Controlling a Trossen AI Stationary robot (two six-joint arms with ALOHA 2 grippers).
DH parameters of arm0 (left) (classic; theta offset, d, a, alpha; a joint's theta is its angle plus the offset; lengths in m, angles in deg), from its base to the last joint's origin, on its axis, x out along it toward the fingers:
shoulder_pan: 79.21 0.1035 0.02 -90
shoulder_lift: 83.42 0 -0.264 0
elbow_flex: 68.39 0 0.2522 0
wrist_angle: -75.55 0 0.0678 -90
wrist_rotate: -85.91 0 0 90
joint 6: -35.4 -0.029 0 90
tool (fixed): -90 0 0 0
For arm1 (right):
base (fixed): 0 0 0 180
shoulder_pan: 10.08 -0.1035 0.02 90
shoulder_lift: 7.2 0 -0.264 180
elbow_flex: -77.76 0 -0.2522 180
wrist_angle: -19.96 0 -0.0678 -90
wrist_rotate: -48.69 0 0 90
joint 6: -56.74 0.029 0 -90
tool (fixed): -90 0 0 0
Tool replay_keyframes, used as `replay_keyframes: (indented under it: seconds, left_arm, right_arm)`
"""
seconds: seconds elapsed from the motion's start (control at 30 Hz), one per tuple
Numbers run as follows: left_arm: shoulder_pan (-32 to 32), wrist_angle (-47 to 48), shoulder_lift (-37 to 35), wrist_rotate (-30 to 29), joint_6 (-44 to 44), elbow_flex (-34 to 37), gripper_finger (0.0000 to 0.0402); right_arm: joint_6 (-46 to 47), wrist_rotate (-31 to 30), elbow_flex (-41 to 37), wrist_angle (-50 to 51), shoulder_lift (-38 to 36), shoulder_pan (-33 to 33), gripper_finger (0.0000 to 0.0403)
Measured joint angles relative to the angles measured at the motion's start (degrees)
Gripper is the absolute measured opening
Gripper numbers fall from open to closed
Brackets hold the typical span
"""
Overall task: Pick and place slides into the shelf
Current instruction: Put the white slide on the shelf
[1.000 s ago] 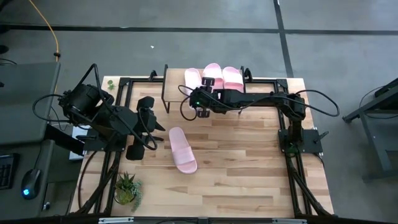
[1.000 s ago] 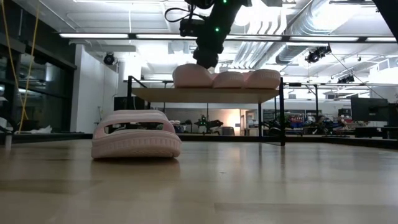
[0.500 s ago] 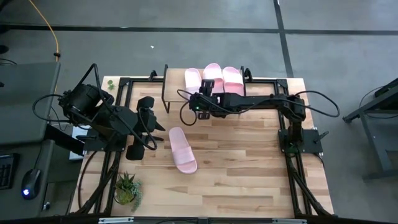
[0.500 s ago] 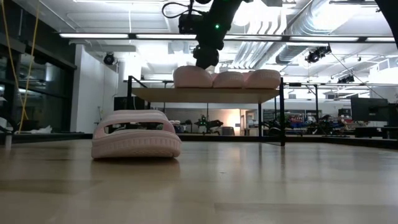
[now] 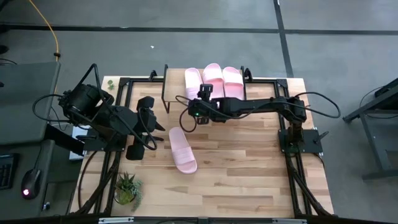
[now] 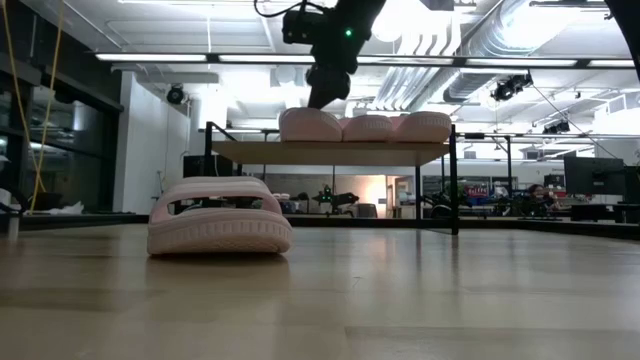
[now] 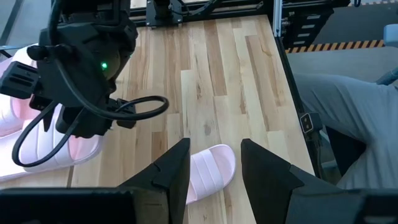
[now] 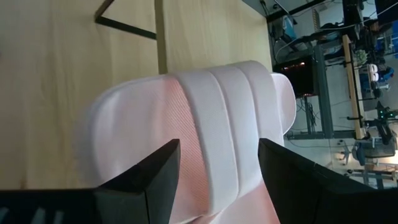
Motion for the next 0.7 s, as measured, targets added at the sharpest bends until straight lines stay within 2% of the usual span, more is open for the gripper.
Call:
replay_keyframes:
  seconds: [0.4,0.7]
  left_arm:
    - [0.0,0.0,0.0,0.0,-0.2,0.0,0.0126]
    - [0.0,0.0,0.0,-0.2,-1.1,0.0,0.0127]
  right_arm:
    - [3.0,0.1,0.0,0.5,-2.9,-3.7,0.0209]
    - [8.4,5.9,0.1,2.9,-3.8,-8.8,0.0209]
